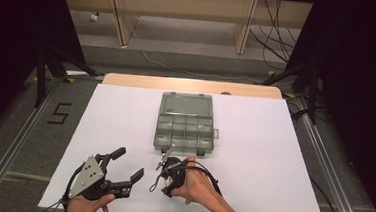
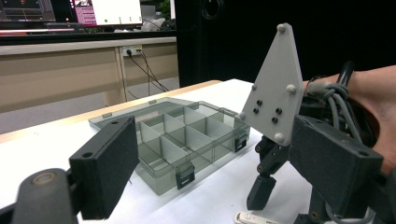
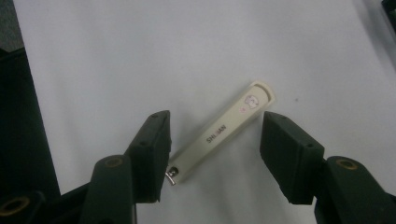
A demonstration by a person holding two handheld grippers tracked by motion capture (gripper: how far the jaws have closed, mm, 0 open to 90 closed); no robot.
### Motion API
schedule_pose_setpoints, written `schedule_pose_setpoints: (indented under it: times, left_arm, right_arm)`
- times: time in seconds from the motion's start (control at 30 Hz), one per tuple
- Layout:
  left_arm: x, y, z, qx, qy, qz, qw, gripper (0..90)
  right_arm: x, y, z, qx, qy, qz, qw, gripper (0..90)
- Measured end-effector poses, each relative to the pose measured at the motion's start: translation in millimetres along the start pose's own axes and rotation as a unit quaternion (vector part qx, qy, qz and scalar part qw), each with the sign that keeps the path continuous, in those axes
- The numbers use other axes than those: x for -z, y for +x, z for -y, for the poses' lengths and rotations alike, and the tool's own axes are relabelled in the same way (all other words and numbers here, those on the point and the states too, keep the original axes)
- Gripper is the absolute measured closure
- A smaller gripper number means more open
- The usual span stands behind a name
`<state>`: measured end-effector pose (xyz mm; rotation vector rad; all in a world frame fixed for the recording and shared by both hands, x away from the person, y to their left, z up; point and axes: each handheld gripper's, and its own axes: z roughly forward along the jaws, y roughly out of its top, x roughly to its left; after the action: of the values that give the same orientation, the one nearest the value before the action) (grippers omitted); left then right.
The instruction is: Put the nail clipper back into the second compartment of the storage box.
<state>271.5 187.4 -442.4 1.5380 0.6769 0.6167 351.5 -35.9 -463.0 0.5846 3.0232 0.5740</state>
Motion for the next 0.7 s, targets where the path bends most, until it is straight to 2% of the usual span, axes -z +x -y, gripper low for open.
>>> schedule_pose_setpoints:
  times: [0.1,0.13,0.2,0.3,0.37,0.7]
  left_arm:
    - [0.0,-0.1,0.1,0.000,0.000,0.001,1.0000,15.4]
    - [-0.1,0.1,0.0,-0.001,0.000,0.001,1.0000,15.5]
    - [0.0,-0.3,0.1,0.000,0.000,0.001,1.0000,15.4]
    - [0.0,-0.1,0.1,0.000,0.000,0.001,1.0000,15.5]
    - [-0.1,-0.2,0.1,0.000,0.000,0.001,1.0000,15.5]
    - [0.1,-0.1,0.0,-0.001,0.000,0.001,1.0000,15.5]
  right_arm:
    - [-1.6,1.0,-0.1,0.005,0.005,0.002,1.0000,46.5]
    - [-1.5,-0.9,0.0,0.021,0.012,0.011,0.9996,48.6]
    - [-1.3,-1.0,-0.1,0.024,0.015,0.014,0.9995,50.5]
    - [-1.3,-1.1,-0.2,0.026,0.016,0.017,0.9994,52.8]
    - [-1.0,0.0,-0.7,0.013,0.016,0.013,0.9997,55.8]
    - [0.2,-0.8,-1.2,0.022,0.028,0.018,0.9992,66.3]
